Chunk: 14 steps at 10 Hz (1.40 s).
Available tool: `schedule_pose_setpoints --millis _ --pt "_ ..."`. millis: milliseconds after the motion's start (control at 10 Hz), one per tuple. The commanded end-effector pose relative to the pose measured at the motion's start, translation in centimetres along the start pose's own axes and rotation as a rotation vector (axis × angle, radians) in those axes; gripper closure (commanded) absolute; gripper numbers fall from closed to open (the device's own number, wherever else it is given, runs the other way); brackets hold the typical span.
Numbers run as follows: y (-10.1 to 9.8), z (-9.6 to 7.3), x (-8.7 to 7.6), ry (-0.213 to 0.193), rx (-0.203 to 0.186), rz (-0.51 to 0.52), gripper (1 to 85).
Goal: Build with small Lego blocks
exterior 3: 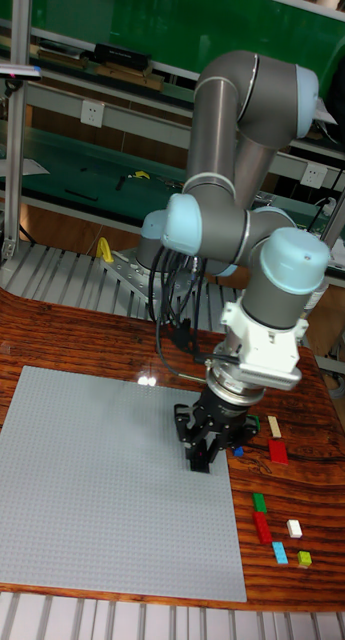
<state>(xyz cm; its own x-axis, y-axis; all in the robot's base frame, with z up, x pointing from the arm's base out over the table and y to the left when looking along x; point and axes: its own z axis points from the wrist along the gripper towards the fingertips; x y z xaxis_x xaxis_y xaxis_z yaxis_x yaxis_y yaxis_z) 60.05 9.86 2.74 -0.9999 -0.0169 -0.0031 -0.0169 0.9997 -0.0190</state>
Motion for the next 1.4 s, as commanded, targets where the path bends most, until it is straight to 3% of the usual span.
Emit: schedule_pose_setpoints --millis 0,300,500,700,900,1100,1300 --pt "-3.3 0.8 -0.5 -0.008 -0.049 -0.040 84.7" --pt "-3.7 1.2 -0.7 -0.005 -0.074 -0.016 84.7" --pt "-3.9 1.2 -0.6 -0.001 -0.067 0.016 84.7" --pt "-4.7 1.2 -0.8 -0.007 -0.037 0.042 84.7" --pt "-4.5 1.2 -1.1 -0.021 -0.043 0.046 84.7" --pt "-4.5 2.1 -3.6 -0.025 -0.042 0.056 84.7" --pt "-4.5 2.2 -5.1 -0.022 -0.043 0.047 84.7"
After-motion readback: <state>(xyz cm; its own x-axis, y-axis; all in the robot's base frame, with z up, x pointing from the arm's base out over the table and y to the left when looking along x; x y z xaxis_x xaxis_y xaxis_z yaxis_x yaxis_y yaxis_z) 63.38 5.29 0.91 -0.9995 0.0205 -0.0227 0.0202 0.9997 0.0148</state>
